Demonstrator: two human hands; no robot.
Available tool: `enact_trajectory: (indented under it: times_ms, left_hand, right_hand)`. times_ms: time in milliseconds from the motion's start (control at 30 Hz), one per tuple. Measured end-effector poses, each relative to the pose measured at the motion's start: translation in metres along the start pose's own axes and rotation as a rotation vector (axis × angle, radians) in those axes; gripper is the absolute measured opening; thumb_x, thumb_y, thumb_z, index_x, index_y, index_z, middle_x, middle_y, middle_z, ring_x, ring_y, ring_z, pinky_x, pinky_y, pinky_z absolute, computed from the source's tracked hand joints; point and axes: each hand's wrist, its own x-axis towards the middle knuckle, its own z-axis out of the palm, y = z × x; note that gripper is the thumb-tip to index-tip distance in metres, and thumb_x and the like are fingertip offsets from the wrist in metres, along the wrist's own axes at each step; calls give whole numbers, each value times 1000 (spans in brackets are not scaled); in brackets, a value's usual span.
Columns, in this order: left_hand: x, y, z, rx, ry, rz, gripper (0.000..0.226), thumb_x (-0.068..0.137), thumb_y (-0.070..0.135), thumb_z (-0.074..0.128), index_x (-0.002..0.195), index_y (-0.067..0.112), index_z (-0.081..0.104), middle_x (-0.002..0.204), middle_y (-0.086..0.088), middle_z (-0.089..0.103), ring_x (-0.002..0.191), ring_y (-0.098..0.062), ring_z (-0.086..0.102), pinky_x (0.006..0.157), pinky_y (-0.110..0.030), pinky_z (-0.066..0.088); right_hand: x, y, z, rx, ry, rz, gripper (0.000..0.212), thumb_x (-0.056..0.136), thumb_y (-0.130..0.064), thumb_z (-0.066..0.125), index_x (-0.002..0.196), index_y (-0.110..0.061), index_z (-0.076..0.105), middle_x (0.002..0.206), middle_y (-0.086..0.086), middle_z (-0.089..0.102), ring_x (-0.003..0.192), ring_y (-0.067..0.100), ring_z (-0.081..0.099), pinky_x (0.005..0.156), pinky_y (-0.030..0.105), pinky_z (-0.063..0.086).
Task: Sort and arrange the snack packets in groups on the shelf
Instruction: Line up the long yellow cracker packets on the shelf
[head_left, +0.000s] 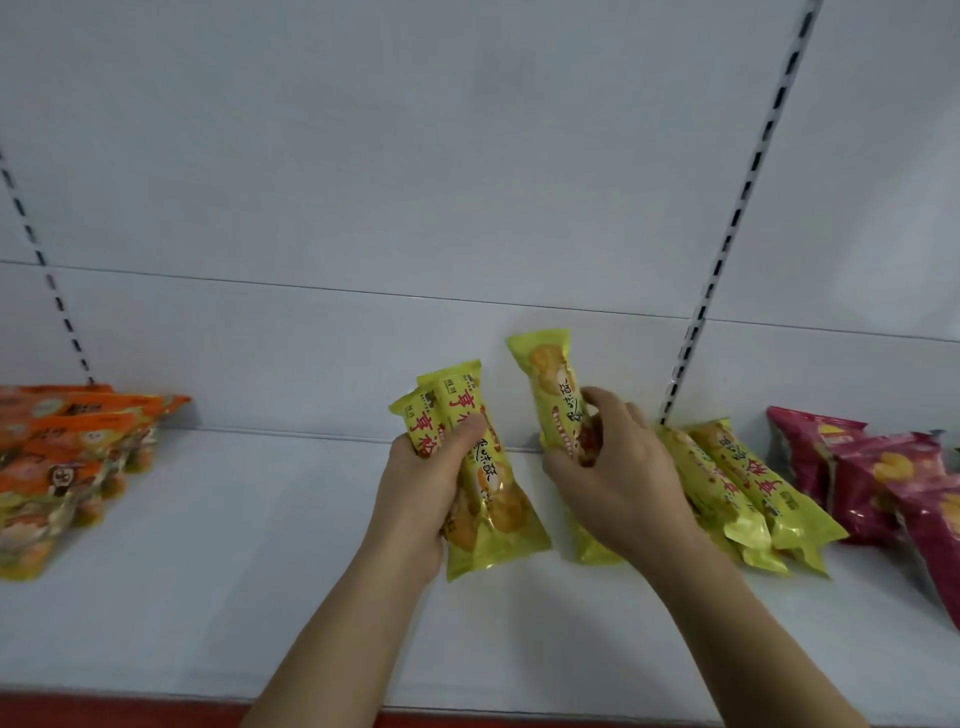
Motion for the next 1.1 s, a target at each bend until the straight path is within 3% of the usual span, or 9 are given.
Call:
enact_trajectory:
  times_ms: [133,300,467,600,700,833,933,1000,1100]
  left_hand:
    - [-5,6,-8,16,-33,62,28,93,34,73,113,14,75,101,-12,80,92,-28,78,86,-49,63]
    - [-9,23,-44,6,-70,112,45,84,42,75,118,14,73,108,-11,79,101,-29,76,92,-47,60]
    - [-10,44,-94,-55,-32,96,30,80,31,80,106,15,77,103,-13,79,95,-33,77,90,-48,60]
    - [-5,66,-149,-60,121,155,24,84,24,82,104,16,73,93,-8,79,83,-25,77,74,-40,61]
    - [1,86,-194,-38,206,244,33,83,23,83,112,16,69,96,-6,78,85,-22,77,66,-33,61]
    - [5,105,-244,-31,254,319,47,81,27,85,122,14,65,105,-5,77,94,-22,76,69,-33,58]
    - [7,112,-263,-47,214,326,45,82,25,84,121,9,65,104,-11,76,91,-24,76,68,-29,58]
    - [9,115,-270,-49,192,302,49,81,26,85,122,8,64,105,-12,76,91,-25,76,67,-29,58]
    - [13,117,-279,-73,173,274,45,83,23,83,120,7,65,101,-10,76,87,-23,76,65,-30,58]
  right_hand:
    - [-6,-33,20,246,-121,27,23,83,-49,65,89,-27,61,79,-8,68,71,10,64,66,34,56]
    - [-12,-63,54,432,-124,-25,45,98,-61,36,98,-24,62,90,-6,69,89,13,65,86,45,53]
    - [-5,-100,84,652,-251,44,23,101,-40,48,118,-33,62,94,-2,74,90,16,71,89,49,56]
    - [2,-129,110,535,-221,54,53,99,-35,46,142,-59,29,97,11,71,86,30,68,85,52,57]
    - [8,-154,142,547,-227,160,52,97,-30,45,137,-62,38,110,6,63,92,28,65,77,51,61]
    - [15,-180,188,725,-240,331,44,100,-22,52,140,-39,51,117,12,59,86,29,70,54,41,61]
    - [20,-185,220,471,-167,306,35,99,-30,53,134,-25,56,108,7,57,93,30,66,69,46,62]
    - [23,-187,233,76,-178,186,24,99,-36,48,105,-16,61,90,7,60,93,33,64,80,41,56]
    - [29,-184,238,-200,-265,146,37,99,-37,36,84,-12,59,84,9,70,83,32,67,76,35,55]
